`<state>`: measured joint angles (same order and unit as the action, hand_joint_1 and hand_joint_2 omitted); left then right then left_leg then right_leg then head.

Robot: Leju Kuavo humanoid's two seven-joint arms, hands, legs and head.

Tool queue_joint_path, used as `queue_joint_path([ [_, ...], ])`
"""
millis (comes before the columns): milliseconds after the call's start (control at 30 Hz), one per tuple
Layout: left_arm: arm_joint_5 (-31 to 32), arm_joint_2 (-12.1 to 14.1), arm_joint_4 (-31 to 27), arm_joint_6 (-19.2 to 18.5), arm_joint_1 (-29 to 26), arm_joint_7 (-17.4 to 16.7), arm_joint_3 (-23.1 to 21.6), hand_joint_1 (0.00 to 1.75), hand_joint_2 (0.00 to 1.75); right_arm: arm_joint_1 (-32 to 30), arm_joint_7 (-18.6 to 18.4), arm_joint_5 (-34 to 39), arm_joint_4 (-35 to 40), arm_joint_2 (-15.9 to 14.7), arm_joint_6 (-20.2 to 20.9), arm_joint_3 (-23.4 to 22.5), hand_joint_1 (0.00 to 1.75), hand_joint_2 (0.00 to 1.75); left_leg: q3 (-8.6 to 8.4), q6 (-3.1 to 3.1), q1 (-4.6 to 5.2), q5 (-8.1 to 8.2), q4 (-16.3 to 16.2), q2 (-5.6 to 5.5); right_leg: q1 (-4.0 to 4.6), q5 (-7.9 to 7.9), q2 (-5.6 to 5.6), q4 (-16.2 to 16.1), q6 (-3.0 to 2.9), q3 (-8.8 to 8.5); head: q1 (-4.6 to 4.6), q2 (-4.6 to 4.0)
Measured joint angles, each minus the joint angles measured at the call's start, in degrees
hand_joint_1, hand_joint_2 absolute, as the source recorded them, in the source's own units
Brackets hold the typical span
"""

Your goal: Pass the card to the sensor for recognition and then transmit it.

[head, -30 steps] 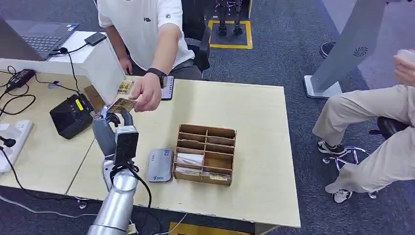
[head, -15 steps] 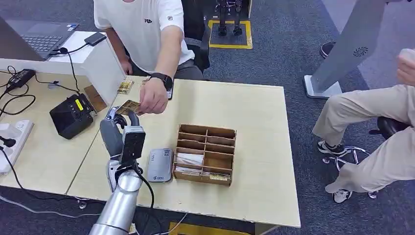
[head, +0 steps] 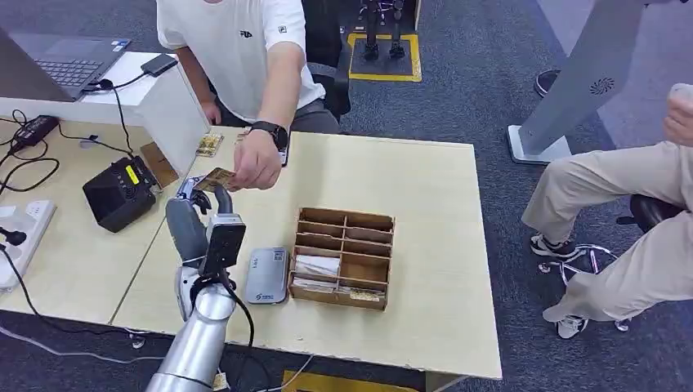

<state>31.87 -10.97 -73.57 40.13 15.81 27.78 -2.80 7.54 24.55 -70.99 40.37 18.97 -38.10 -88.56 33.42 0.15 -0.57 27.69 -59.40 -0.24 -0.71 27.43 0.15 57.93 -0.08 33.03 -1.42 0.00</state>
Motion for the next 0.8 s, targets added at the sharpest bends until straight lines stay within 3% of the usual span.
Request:
queue_joint_path([
  [200,-0.2,0.3,0.0,-0.1,0.0,-0.1,0.0,1.75,1.75,0.0,0.0,-0.6,-0.2,0.0,0.0,0.0,0.0,1.75,0.0,0.0,0.0,0.0,0.0,0.0,0.0,0.0,0.0,0.0,0.0,0.0,0.02,0.0],
  [500,-4.7,1.0,1.0,-0.3,1.0,-3.1,-2.1,1.75,1.75,0.0,-2.3,1.4,-1.0,0.0,0.0,0.0,0.0,1.75,0.0,0.0,0.0,0.0,0.0,0.0,0.0,0.0,-0.01,0.0,0.0,0.0,0.0,0.0],
  [800,-3.1,1.7,1.4,-0.1,1.0,-1.4,-2.7,1.75,1.75,0.0,-0.2,-0.8,-1.3,0.0,0.0,0.0,0.0,1.75,0.0,0.0,0.0,0.0,0.0,0.0,0.0,0.0,0.0,0.0,0.0,0.0,0.02,0.0],
])
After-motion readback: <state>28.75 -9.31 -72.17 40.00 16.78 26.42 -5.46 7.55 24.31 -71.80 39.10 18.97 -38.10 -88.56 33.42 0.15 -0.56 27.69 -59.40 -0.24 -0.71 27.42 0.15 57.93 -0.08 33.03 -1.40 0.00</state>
